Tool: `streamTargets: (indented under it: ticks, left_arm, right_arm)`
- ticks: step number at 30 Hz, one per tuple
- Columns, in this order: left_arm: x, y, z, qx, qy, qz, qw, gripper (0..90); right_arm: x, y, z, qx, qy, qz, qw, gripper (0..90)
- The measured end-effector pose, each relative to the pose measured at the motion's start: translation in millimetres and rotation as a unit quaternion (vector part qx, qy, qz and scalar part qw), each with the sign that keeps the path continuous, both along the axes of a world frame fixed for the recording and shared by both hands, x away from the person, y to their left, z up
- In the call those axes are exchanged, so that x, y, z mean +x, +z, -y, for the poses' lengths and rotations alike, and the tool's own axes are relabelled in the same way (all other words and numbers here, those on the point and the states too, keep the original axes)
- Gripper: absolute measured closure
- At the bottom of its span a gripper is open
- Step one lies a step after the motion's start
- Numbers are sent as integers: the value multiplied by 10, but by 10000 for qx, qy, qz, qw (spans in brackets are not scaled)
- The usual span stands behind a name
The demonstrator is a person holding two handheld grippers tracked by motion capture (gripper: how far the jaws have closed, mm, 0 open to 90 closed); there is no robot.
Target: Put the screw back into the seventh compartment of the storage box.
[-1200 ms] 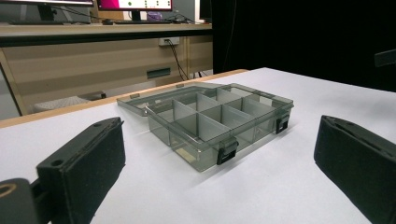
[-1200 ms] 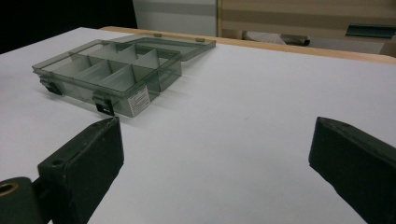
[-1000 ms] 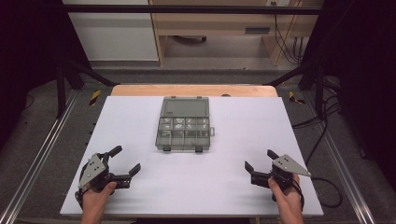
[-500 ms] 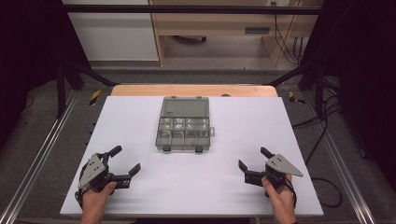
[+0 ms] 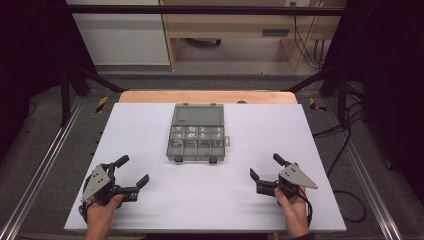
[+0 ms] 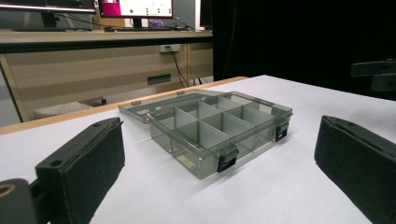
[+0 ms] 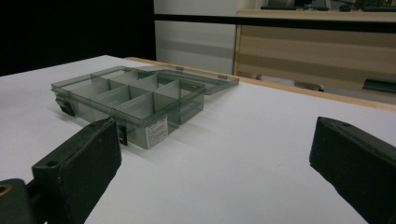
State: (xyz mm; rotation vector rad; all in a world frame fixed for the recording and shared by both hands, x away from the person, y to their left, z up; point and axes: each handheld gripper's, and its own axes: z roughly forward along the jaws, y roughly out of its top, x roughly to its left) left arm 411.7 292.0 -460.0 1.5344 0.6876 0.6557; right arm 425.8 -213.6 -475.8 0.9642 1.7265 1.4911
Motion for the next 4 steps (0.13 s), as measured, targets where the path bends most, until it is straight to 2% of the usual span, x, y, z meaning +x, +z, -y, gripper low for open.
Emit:
streamTargets:
  ticks: [4]
  left_arm:
    - [2,1,-3,-6,16,1,10000,14]
  right_arm:
    - [-8,-17,-22,-165,95,100,9998,25]
